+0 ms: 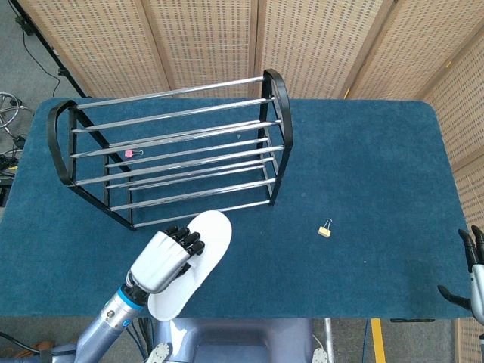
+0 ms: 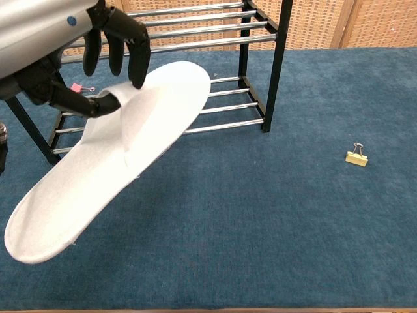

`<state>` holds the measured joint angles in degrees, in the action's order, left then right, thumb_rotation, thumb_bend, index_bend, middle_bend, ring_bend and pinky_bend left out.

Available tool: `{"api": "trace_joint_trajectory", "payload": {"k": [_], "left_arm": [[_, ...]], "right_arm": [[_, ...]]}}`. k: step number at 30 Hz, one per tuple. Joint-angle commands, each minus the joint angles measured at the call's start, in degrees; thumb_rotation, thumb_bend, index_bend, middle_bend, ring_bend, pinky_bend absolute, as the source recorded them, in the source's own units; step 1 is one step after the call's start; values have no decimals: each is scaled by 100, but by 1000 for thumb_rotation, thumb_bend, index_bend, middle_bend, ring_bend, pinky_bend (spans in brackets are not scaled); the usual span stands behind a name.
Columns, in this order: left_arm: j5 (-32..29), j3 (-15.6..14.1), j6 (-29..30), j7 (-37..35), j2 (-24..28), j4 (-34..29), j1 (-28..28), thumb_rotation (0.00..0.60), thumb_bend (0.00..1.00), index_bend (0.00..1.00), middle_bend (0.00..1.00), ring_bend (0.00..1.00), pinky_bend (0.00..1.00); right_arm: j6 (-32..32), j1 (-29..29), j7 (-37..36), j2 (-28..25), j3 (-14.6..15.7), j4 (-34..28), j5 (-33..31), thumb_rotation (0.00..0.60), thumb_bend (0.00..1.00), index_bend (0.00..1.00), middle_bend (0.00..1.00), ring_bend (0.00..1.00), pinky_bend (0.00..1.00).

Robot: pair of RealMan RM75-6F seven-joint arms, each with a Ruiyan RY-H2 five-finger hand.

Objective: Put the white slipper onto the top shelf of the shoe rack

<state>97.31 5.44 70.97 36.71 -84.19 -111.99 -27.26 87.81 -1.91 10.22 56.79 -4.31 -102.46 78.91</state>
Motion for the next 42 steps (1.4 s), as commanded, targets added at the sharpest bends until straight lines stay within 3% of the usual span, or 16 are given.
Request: {"api": "trace_joint_trajectory", "payload": {"k": [1, 11, 42], "left_arm": [[-85, 231, -121, 221, 21, -134, -157, 600, 444, 644, 545, 506, 587], [-545, 778, -176, 618, 7, -55, -439, 600, 440, 644, 544, 506, 587], [-2256, 1576, -496, 736, 45, 1038, -1201, 600, 439, 651, 547, 509, 587]], "right_arm": [[10, -9, -31, -15, -1, -3, 2, 600, 0, 0, 0, 0, 0], [18, -19, -105, -48, -13, 3, -13, 600, 0, 0, 0, 0, 0], [-63, -11, -455, -170, -23, 17, -7, 600, 0, 0, 0, 0, 0]]}}
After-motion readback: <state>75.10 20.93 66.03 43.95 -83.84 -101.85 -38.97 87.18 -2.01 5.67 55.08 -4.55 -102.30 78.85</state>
